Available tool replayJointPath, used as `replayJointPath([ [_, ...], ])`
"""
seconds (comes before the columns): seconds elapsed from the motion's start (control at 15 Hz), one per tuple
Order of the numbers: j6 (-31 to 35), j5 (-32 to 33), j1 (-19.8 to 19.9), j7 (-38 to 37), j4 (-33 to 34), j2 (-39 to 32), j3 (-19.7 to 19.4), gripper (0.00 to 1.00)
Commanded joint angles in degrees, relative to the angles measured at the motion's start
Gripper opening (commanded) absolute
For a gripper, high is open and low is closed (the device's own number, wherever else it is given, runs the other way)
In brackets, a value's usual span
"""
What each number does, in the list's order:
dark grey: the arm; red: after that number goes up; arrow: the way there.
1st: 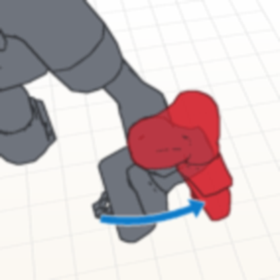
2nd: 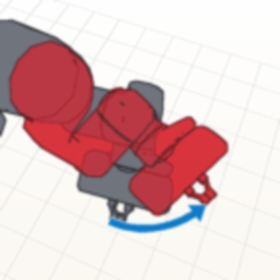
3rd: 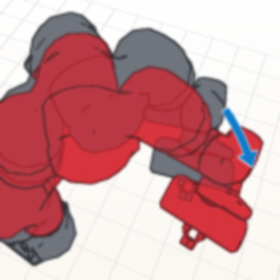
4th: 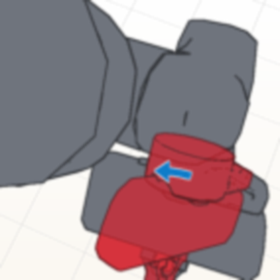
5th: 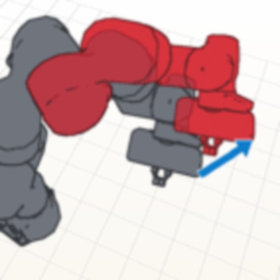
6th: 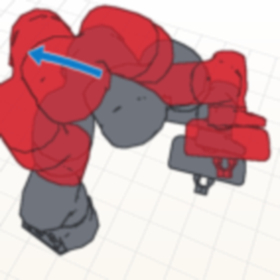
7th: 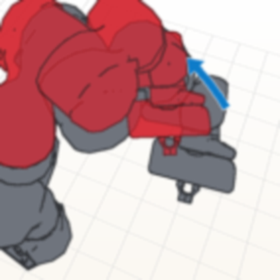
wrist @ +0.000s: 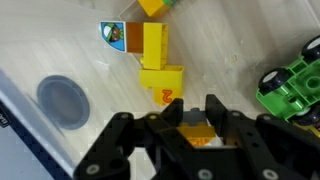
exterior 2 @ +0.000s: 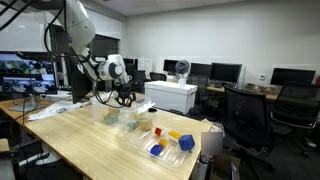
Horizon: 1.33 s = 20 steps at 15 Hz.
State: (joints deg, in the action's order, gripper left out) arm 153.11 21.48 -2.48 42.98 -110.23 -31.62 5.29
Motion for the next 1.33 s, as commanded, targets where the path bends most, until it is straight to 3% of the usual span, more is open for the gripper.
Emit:
replayJointPath([
  [0.0,4.37,-1.51,2.04,-0.44,-7.42,7.88,1.09,0.08],
  [0.27,3.06,-4.49,1.53,-5.19,-13.07,17.52,1.32,0.08],
  [0.53,1.04,-19.98,6.45,-1.51,-15.08,24.63,3.34,0.08],
  [0.73,-0.31,-31.12,9.16,0.44,-13.96,28.07,0.47,0.08],
  [0.93,-1.80,-36.62,11.90,-2.13,-11.57,27.21,-6.01,0.08],
  [1.07,-2.54,-34.69,14.39,-5.66,-9.35,21.37,-10.61,0.08],
  [1.27,-5.44,-33.97,16.68,-10.24,-6.29,14.92,-12.89,0.08],
])
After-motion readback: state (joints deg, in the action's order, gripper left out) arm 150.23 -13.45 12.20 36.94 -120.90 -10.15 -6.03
